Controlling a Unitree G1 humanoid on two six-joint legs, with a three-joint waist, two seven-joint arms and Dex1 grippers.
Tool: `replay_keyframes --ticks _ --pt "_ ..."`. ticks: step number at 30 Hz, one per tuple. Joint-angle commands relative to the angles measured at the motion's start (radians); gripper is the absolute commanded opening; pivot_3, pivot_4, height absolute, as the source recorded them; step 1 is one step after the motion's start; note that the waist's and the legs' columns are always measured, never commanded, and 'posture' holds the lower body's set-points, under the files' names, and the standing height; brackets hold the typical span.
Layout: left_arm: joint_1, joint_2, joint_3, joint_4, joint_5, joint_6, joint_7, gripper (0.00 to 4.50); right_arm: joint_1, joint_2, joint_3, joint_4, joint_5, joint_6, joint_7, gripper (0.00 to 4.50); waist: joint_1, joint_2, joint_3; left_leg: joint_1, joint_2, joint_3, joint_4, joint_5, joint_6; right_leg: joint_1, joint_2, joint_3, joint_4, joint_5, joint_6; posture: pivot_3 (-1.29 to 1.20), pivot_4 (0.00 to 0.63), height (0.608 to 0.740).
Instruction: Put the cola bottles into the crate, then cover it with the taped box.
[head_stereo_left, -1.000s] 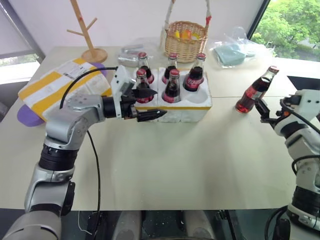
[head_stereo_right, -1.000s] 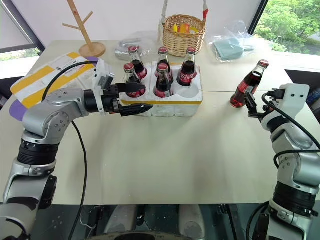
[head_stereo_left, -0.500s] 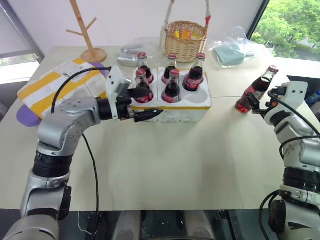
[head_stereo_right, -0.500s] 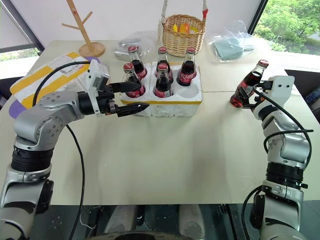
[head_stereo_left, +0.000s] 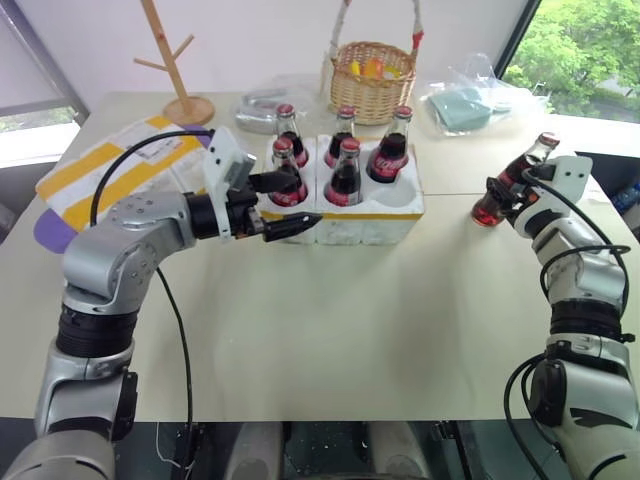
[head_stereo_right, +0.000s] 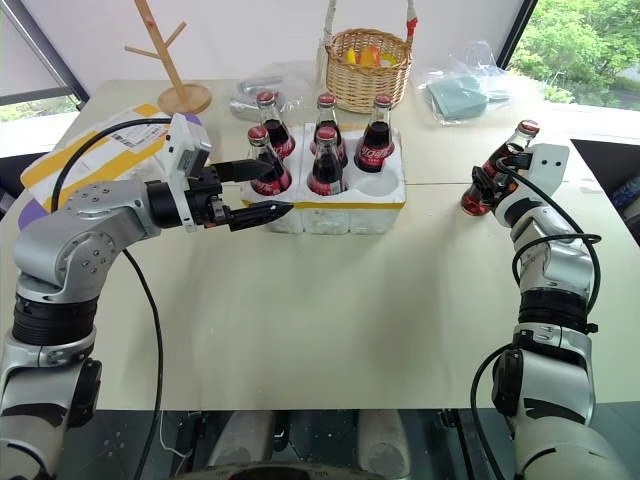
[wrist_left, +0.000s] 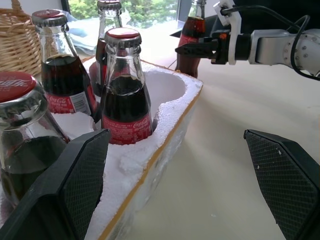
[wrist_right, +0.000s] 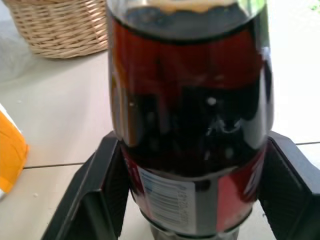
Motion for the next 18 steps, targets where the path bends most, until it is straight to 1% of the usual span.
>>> replay_keyframes --ticks 1,7,10,13,18 --pt "-0.010 0.007 0.018 -0.042 -0.023 0.001 -0.004 4.50 0.004 -0.036 -0.004 -0.052 -0.008 -0.033 0.012 2.77 0.000 0.000 0.000 0.000 0.000 0.000 0.000 0.000 0.000 0.000 0.000 0.000 0.000 0.000 0.000 0.00 0.150 0.739" --pt "-0.011 0.002 0.012 -0.047 -0.035 0.006 -0.011 4.50 0.008 -0.064 -0.017 -0.224 0.030 -0.012 0.036 2.77 0.001 0.002 0.001 0.000 0.000 0.000 0.000 0.000 0.000 0.000 0.000 0.000 0.000 0.000 0.000 0.00 0.150 0.739" --pt "-0.012 0.002 0.013 -0.051 -0.046 0.011 -0.021 4.50 -0.030 -0.059 -0.013 -0.362 0.080 0.058 0.044 2.77 -0.005 0.006 0.004 0.000 0.000 0.000 0.000 0.000 0.000 -0.001 0.000 0.000 0.000 0.000 0.000 0.00 0.150 0.739" --pt "-0.012 0.003 0.010 -0.052 -0.050 0.011 -0.021 4.50 -0.060 -0.041 0.003 -0.460 0.123 0.130 0.042 2.77 -0.014 0.006 0.004 0.000 0.000 0.000 -0.001 0.000 0.000 -0.002 0.000 0.000 0.001 0.000 0.000 0.00 0.150 0.739" --pt "-0.008 0.004 0.008 -0.041 -0.044 0.000 -0.028 4.50 -0.116 0.046 0.101 -0.640 0.194 0.267 0.024 2.77 -0.025 0.006 0.004 0.000 0.000 0.000 0.000 0.000 0.000 -0.001 0.000 0.000 0.001 0.000 0.000 0.00 0.150 0.739"
